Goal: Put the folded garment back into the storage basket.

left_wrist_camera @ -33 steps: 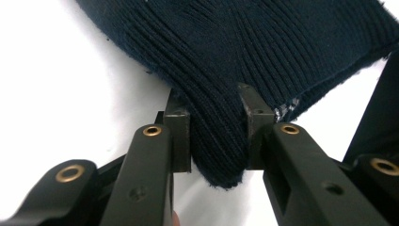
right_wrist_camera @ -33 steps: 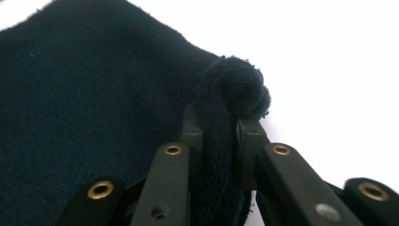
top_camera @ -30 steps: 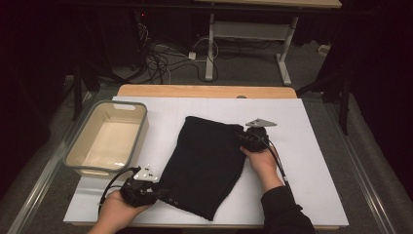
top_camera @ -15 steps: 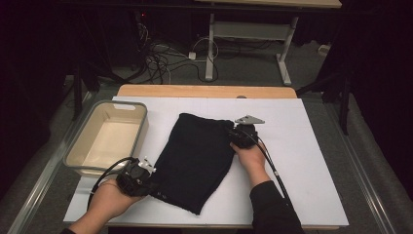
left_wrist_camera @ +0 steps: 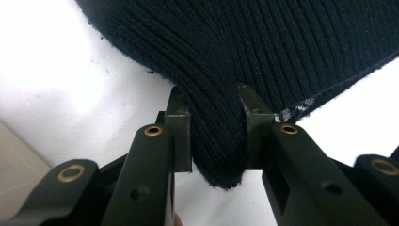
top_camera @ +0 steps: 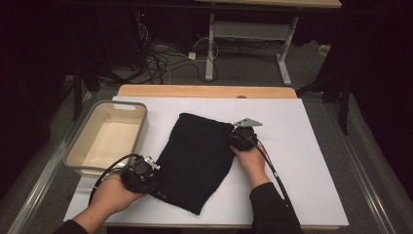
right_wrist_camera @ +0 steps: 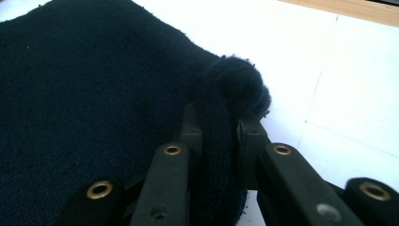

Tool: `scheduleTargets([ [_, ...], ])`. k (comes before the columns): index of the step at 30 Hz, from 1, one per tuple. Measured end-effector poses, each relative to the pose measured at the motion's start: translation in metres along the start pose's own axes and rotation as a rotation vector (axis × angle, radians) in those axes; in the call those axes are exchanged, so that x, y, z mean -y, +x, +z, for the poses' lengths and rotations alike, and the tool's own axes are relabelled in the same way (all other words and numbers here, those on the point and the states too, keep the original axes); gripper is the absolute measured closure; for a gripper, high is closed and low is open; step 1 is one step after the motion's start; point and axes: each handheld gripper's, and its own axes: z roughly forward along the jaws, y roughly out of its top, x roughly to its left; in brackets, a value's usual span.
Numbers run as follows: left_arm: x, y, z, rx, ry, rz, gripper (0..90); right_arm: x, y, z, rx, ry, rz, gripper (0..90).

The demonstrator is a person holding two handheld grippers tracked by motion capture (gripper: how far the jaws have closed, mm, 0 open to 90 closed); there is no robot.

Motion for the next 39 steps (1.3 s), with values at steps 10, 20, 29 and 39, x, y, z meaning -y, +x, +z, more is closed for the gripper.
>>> scheduleTargets([
  [10, -0.015, -0.001, -0.002, -0.006, 0.101, 0.007, 69.0, 0.000, 0.002, -0.001, 0.008, -0.007, -0.017, 79.1],
  [20, -0.032, 0.001, -0.021, 0.001, 0.181, 0.011, 69.2, -0.017, 0.005, -0.022, 0.014, -0.089, -0.051, 79.2],
  [29, -0.032, 0.005, -0.044, -0.058, 0.196, -0.003, 69.2, -0.031, 0.017, -0.028, 0.002, -0.135, -0.086, 79.3],
  [39, -0.022, 0.007, -0.046, -0.079, 0.222, -0.003, 69.2, -0.030, 0.033, -0.018, -0.033, -0.159, -0.071, 79.2],
])
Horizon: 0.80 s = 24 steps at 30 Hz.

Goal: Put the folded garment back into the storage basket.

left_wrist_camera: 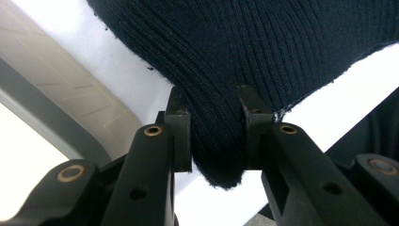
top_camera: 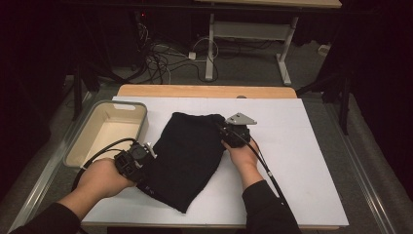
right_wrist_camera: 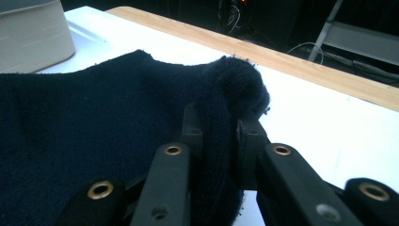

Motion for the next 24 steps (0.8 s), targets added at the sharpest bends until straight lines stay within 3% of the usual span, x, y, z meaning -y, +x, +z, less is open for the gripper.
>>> scheduleTargets([
  [24, -0.0033, 0.0067, 0.0034, 0.031, 0.020, 0.014, 69.0, 0.0071, -0.0023, 0.0038, 0.000, 0.020, 0.031, 78.9],
])
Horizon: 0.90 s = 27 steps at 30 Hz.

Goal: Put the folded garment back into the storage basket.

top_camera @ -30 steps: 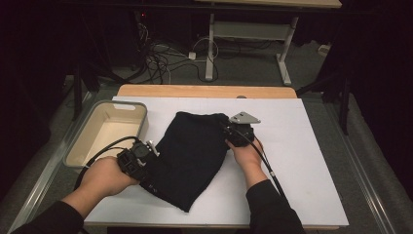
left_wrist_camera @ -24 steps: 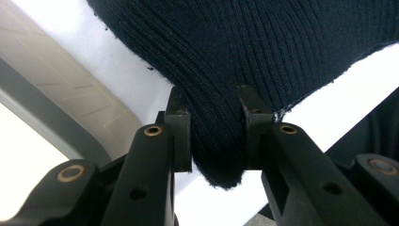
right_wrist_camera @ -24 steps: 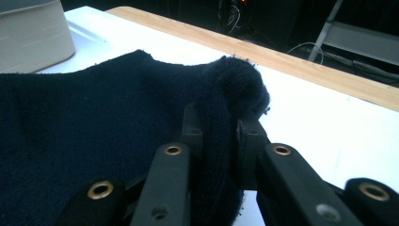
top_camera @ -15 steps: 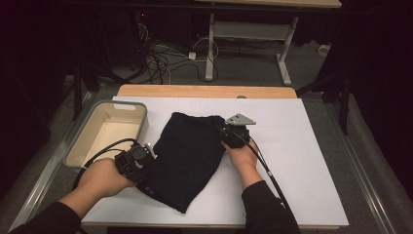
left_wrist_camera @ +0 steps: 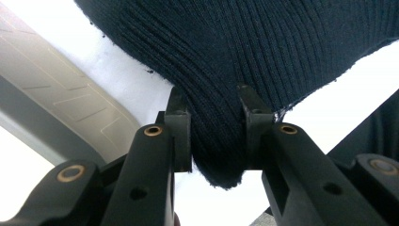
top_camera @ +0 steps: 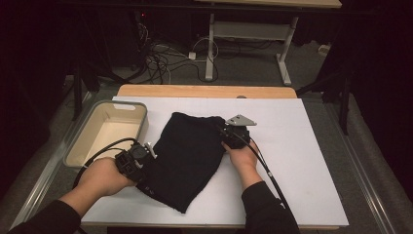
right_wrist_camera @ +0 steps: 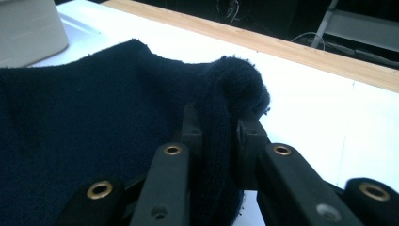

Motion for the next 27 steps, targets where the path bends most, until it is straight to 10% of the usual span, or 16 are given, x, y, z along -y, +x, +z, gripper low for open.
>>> scheduleTargets([
  [27, -0.004, 0.000, -0.027, -0.011, 0.006, 0.014, 69.0, -0.023, 0.003, -0.015, -0.010, -0.055, -0.011, 78.9],
])
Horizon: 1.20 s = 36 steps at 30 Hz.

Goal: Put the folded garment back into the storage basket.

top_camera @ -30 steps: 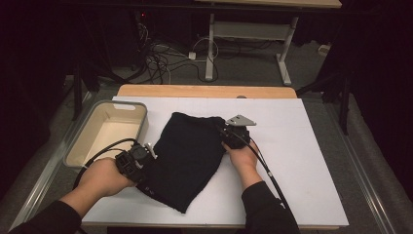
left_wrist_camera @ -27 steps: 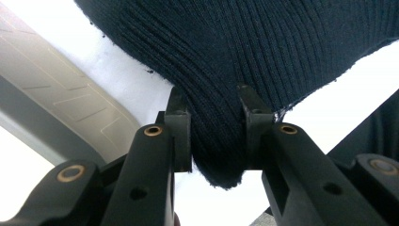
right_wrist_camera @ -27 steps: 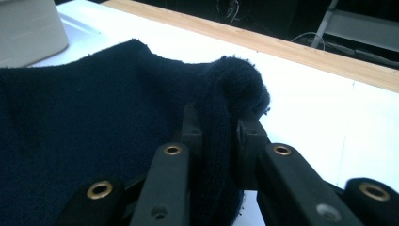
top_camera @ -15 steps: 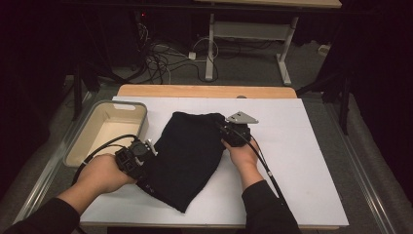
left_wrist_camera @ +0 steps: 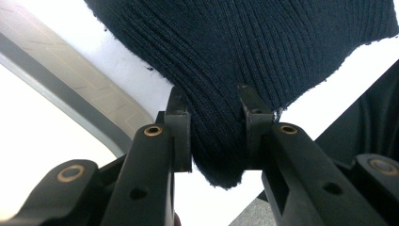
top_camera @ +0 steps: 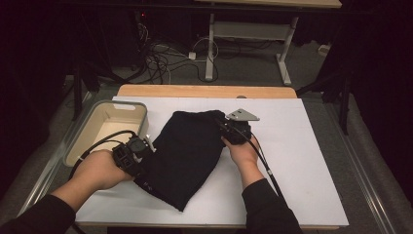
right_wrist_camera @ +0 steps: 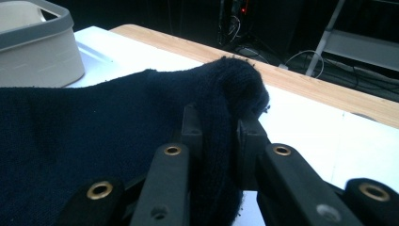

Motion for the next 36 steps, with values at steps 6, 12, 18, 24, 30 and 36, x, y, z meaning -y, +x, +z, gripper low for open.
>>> scheduleTargets([
  [6, 0.001, 0.001, -0.002, 0.000, 0.001, -0.004, 69.1, -0.001, 0.001, -0.001, -0.003, -0.004, -0.005, 78.8],
  [12, 0.002, 0.004, -0.007, -0.001, -0.003, -0.006, 69.0, -0.003, 0.001, -0.002, -0.009, -0.007, -0.008, 78.7],
  [18, 0.002, 0.005, -0.014, -0.001, 0.010, -0.001, 69.0, -0.009, 0.003, -0.004, -0.013, -0.014, -0.012, 78.5],
  [24, 0.001, 0.004, -0.024, -0.013, 0.024, 0.003, 69.0, -0.016, 0.005, -0.008, -0.017, -0.027, -0.018, 78.4],
  [30, 0.002, 0.006, -0.035, -0.016, 0.040, 0.000, 69.0, -0.027, 0.009, -0.010, -0.020, -0.036, -0.027, 78.4],
  [36, 0.007, 0.010, -0.050, -0.023, 0.037, -0.012, 69.0, -0.041, 0.015, -0.011, -0.023, -0.053, -0.044, 78.4],
])
